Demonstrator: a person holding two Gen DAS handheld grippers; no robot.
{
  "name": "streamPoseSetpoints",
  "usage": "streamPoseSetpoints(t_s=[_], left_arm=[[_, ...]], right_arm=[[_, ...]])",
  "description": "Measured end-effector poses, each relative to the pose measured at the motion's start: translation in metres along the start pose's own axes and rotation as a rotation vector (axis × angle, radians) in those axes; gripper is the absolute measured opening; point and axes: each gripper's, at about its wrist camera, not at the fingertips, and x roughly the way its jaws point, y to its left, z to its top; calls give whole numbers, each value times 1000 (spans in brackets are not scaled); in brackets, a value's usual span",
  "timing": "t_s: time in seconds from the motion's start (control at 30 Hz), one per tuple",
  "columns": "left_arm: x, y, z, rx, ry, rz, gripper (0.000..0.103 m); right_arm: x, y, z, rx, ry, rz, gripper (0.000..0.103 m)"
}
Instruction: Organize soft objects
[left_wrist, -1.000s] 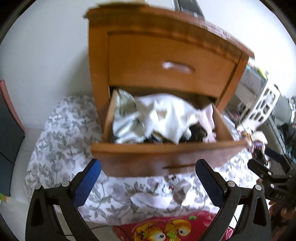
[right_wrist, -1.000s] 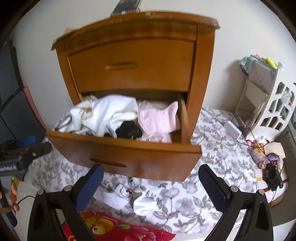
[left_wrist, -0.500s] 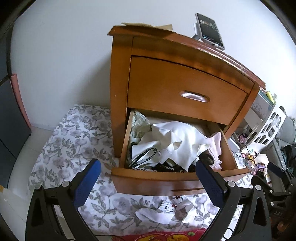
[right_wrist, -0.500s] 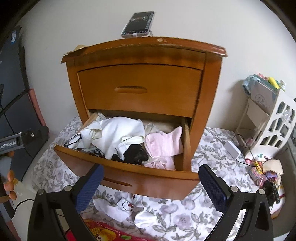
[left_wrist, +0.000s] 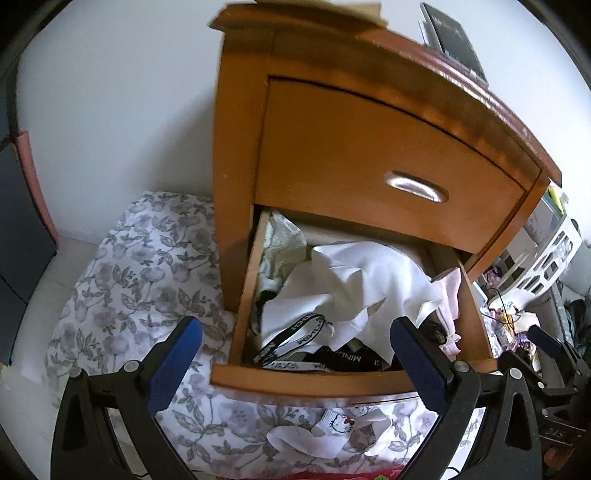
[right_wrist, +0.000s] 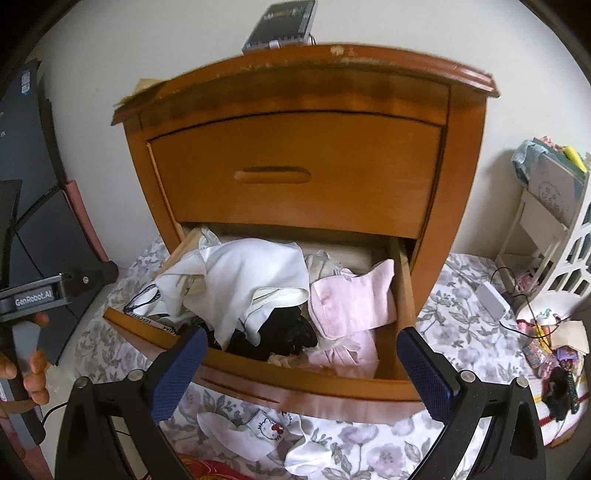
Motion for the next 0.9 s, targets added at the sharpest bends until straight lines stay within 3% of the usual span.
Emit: streamPoseSetpoints(t_s=[0.13,0.37,0.47,0.57,0.9], left_arm=[[16,-10,3,40,20,-22,101],[47,-25,10,81,60,-52,99],[58,-28,13,82,77,-65,90],[64,-28,13,85,86,-72,89],[79,-27,19,84,89,-75,89]], right_arm=[[19,-2,3,8,31,-4,103],[48,-7,9,9,87,-10,93],[59,-12,11,22,114,-16,89],[73,-19,12,28,154,-36,85],[109,-32,17,49,256,-54,64]])
